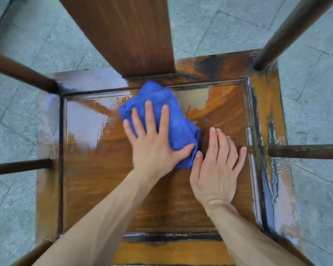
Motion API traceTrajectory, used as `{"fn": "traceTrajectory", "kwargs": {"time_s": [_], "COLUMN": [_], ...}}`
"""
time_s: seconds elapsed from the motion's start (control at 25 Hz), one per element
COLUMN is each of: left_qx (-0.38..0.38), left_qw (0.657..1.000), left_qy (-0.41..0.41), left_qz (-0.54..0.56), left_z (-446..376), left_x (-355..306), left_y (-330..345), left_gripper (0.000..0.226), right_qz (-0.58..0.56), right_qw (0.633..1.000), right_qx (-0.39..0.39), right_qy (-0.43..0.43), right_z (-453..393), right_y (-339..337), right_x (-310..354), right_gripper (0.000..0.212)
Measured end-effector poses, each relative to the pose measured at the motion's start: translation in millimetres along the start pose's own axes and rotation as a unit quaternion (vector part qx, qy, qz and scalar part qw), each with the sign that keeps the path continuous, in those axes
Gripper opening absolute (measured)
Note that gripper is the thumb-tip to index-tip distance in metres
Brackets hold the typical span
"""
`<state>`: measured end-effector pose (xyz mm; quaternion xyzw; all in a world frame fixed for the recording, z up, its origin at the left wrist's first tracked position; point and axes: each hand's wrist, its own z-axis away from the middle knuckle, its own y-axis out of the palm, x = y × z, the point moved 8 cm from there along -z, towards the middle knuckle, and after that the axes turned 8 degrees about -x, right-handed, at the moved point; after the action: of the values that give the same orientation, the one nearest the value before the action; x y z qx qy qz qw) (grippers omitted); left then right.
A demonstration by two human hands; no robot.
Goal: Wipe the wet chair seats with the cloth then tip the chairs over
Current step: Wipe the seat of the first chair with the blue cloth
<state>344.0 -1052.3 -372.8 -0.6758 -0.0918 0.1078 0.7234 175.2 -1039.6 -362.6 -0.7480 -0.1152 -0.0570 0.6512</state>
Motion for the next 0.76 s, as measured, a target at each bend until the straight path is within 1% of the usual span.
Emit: {"fn": "traceTrajectory", "kwargs": {"time_s": [0.08, 0.16, 0.24, 0.32, 0.44, 0.52, 0.6, 0.68, 0.72, 0.76], "left_qx": [-0.032, -0.057, -0.047, -0.033, 0.017, 0.003, -0.018, -0.045, -0.048, -0.052], "left_qw": [0.998, 0.993, 0.992, 0.993, 0.993, 0.991, 0.979, 0.955, 0.947, 0.946], "left_qy": [0.059, 0.101, 0.114, 0.113, 0.108, 0.132, 0.201, 0.292, 0.316, 0.317], "left_qz": [0.002, 0.001, 0.000, 0.024, 0.036, 0.025, 0.024, 0.033, 0.041, 0.046], "left_z": [-44, -82, -124, -166, -205, -202, -178, -139, -117, -92], "left_x": [-44, -83, -114, -133, -145, -146, -138, -120, -105, -86], "left_y": [-4, -4, -2, -9, -13, -14, -15, -13, -10, -9], "left_gripper": [0.102, 0.085, 0.073, 0.064, 0.049, 0.048, 0.057, 0.065, 0.064, 0.062], "right_qz": [-0.028, -0.023, -0.011, -0.011, -0.010, -0.001, -0.004, -0.009, -0.009, -0.011], "right_qw": [0.999, 0.999, 1.000, 1.000, 1.000, 1.000, 1.000, 1.000, 1.000, 1.000], "right_qx": [-0.008, -0.012, -0.004, -0.003, 0.001, 0.000, 0.003, 0.003, 0.000, 0.000], "right_qy": [0.023, 0.026, 0.022, 0.017, 0.006, 0.004, 0.008, 0.014, 0.018, 0.019], "right_z": [0, -4, -5, -4, -6, -9, -8, -8, -10, -11], "right_y": [-2, -1, 1, 1, 4, 5, 4, 4, 4, 4], "right_x": [-2, -2, -3, -1, -1, -3, -6, -9, -11, -11], "right_gripper": [0.063, 0.065, 0.067, 0.068, 0.068, 0.068, 0.068, 0.069, 0.070, 0.070]}}
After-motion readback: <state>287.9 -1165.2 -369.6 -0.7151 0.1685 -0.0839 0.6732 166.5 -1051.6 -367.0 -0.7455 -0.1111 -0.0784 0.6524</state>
